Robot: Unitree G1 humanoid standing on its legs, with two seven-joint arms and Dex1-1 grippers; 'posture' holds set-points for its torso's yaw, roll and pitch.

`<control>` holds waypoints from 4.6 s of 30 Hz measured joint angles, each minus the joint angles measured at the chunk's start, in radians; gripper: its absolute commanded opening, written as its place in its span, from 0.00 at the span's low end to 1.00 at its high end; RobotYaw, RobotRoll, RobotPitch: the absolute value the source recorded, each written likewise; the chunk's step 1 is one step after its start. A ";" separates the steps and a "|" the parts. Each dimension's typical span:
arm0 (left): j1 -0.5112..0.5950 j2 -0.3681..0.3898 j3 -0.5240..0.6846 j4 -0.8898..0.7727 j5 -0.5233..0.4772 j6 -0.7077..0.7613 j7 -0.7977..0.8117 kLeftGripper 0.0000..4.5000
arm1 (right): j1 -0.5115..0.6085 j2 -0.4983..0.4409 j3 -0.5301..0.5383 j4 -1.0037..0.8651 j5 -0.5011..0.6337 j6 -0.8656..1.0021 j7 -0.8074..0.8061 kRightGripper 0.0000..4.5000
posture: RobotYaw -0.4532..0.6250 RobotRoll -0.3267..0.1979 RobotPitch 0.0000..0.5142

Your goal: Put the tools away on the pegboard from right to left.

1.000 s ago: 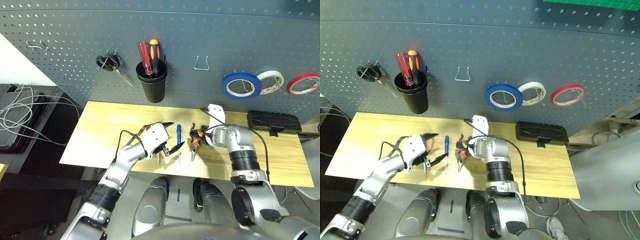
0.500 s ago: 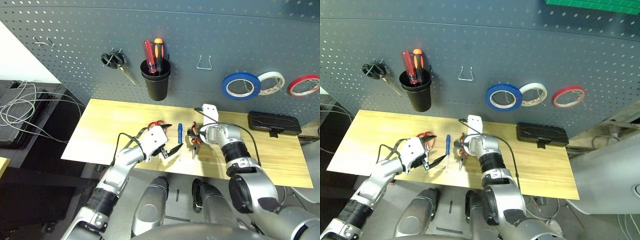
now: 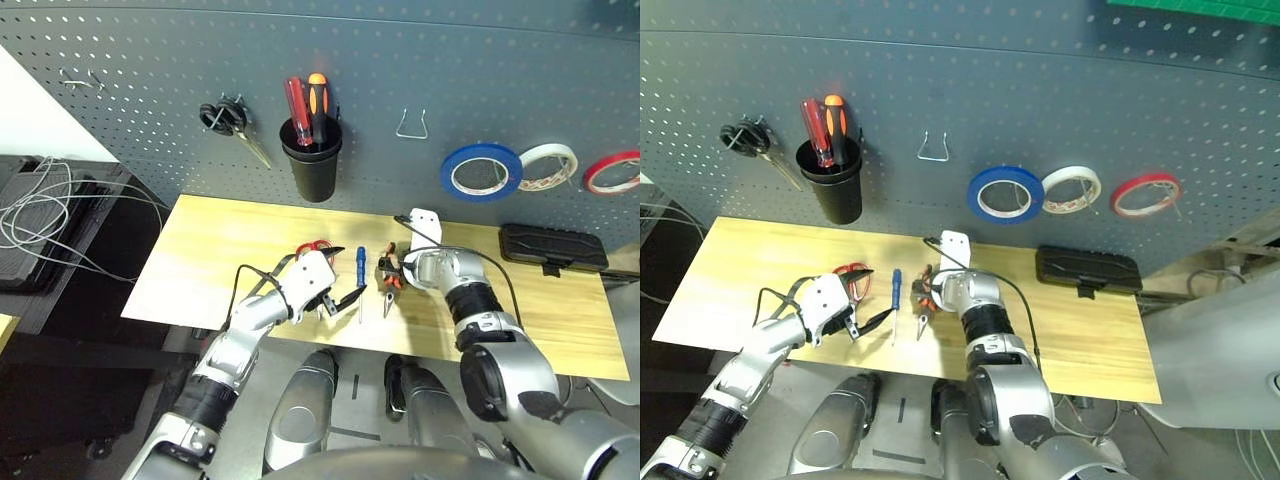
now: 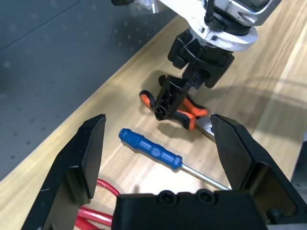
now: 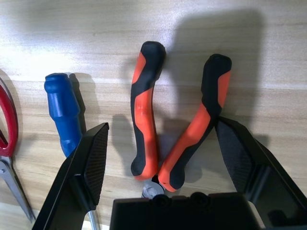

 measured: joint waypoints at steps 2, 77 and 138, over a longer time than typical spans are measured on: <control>-0.001 0.000 0.000 0.000 0.000 -0.002 0.000 1.00 | 0.002 0.000 0.000 -0.011 0.001 0.024 0.003 0.99 | 0.64 0.62 0.47; -0.020 -0.016 0.022 0.065 -0.005 -0.110 0.025 1.00 | -0.069 0.042 -0.148 -0.044 0.064 0.161 -0.186 0.99 | 0.63 0.62 0.47; -0.002 -0.019 0.041 0.055 -0.016 -0.158 0.057 1.00 | 0.166 -0.188 0.368 -0.531 0.069 0.236 0.182 0.47 | 0.63 0.62 0.47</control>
